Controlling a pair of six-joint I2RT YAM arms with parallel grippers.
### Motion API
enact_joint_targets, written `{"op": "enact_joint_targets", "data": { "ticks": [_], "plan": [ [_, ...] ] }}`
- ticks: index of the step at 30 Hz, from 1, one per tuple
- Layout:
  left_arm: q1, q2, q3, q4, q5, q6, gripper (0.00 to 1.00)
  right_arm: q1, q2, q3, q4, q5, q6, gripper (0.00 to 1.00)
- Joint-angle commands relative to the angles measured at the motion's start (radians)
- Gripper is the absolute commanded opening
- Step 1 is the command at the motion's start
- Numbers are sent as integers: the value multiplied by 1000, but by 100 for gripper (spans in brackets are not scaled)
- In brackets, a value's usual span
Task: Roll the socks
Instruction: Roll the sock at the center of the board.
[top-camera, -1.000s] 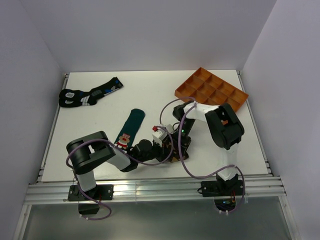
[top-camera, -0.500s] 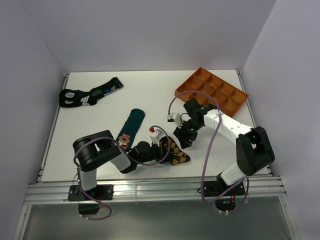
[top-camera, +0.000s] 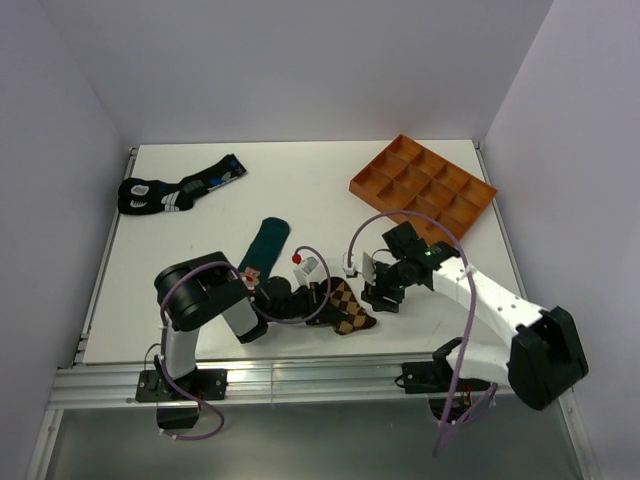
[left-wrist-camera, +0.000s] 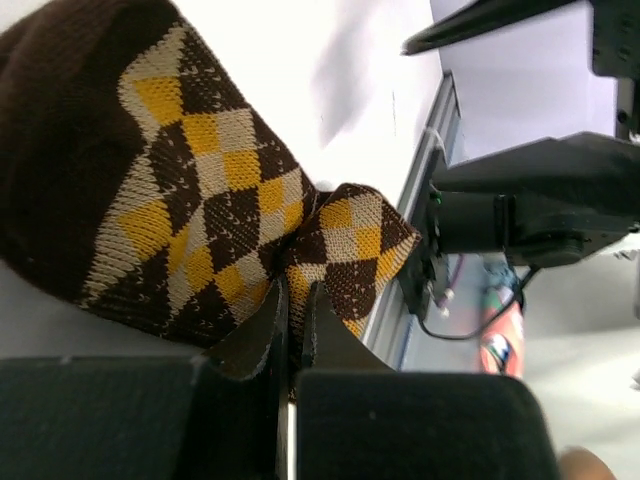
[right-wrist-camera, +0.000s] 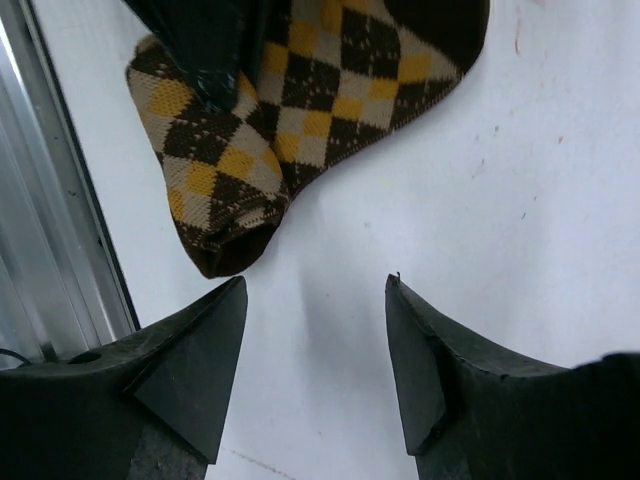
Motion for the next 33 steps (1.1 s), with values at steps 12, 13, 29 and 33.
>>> {"op": "enact_joint_targets", "data": {
  "ticks": [12, 13, 29, 33],
  "plan": [
    [53, 26, 64, -522, 208, 15, 0, 271, -201, -179, 138, 50, -60, 68],
    [56, 24, 72, -537, 214, 19, 0, 280, -204, -185, 147, 55, -62, 68],
    [90, 58, 153, -632, 339, 70, 0, 433, -120, -262, 351, 150, -11, 55],
    [95, 44, 176, -672, 348, 94, 0, 432, -28, -212, 336, 138, 7, 35]
  ]
}}
